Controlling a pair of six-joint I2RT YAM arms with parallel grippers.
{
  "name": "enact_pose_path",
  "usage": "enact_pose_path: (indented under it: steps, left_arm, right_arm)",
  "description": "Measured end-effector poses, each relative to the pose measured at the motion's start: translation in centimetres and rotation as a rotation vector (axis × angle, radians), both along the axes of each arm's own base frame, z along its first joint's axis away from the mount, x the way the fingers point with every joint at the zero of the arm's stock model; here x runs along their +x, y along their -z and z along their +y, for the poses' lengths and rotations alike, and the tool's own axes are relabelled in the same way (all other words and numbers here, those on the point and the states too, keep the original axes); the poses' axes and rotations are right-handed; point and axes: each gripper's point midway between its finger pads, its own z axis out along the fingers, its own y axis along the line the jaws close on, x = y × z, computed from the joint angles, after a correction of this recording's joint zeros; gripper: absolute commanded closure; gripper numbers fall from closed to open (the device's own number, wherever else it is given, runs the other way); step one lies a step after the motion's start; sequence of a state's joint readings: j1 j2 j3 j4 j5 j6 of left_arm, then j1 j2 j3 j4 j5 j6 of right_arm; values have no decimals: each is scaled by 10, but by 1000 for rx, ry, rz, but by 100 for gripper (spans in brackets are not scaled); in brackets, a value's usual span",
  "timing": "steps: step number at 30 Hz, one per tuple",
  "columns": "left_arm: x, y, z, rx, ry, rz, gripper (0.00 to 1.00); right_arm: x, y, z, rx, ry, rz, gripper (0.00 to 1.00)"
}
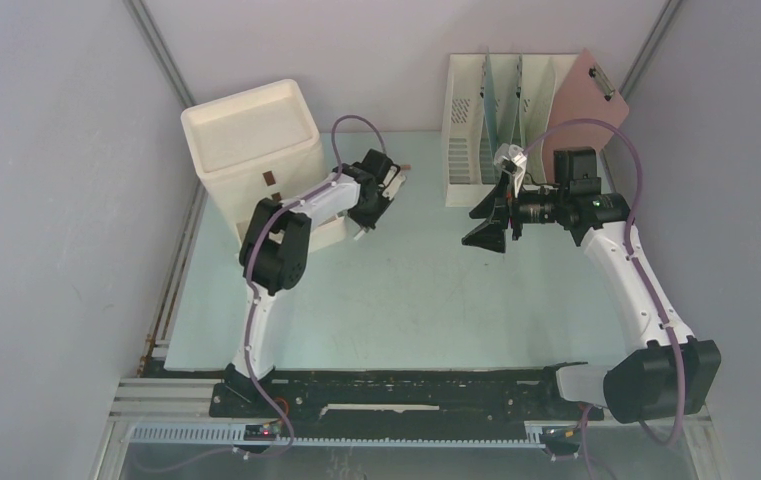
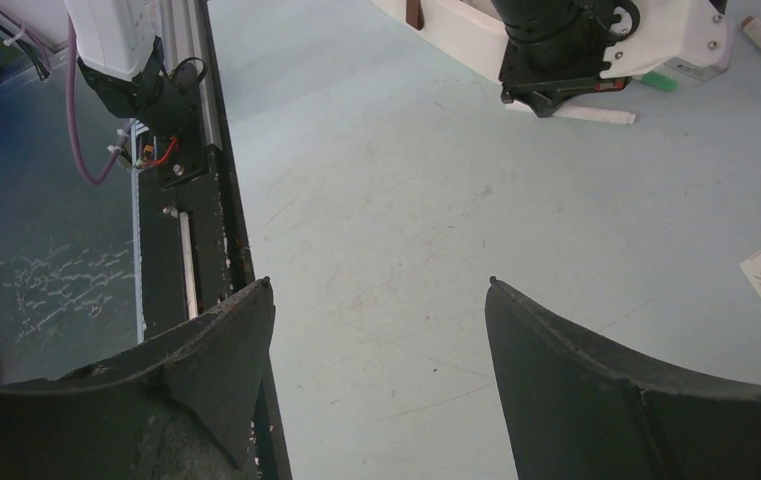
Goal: Organize the desk
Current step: Pick up the stationery from the center of the board, then place the stationery in the drawer.
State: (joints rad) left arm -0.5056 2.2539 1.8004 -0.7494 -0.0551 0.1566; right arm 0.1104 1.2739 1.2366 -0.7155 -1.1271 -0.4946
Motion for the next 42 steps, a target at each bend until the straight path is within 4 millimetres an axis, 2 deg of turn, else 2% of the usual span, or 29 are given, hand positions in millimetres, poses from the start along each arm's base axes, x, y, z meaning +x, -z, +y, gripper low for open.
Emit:
enact_pose_path:
  steps: [4,10,17,21,27,35,39,42]
  left_arm:
    - [-12,-1,-1,-17,-3,-9,100]
    - [-47,-8,-6,-60,9,-3,100]
    - [-71,-48,-24,-218,26,-90,100]
    - [-86,-67,-26,-314,16,-146,100]
    - [-111,-87,-15,-424,-18,-236,100]
    - [-134,-142,2,-604,-47,-454,100]
    - [-142,-158,18,-679,-89,-563,100]
    - [-147,-162,37,-720,-145,-631,100]
  right_arm:
    - [0,0,0,1,-1,0,16]
    - [-1,0,0,4,-5,2,16]
    - [-3,-1,1,9,-11,6,15]
    - [-3,-2,1,13,-17,5,15]
    - [-4,-2,2,15,-24,1,15]
    - [-6,-2,2,18,-30,8,15]
    - [-6,-2,2,18,-30,8,15]
    - [-6,-2,2,18,-30,7,15]
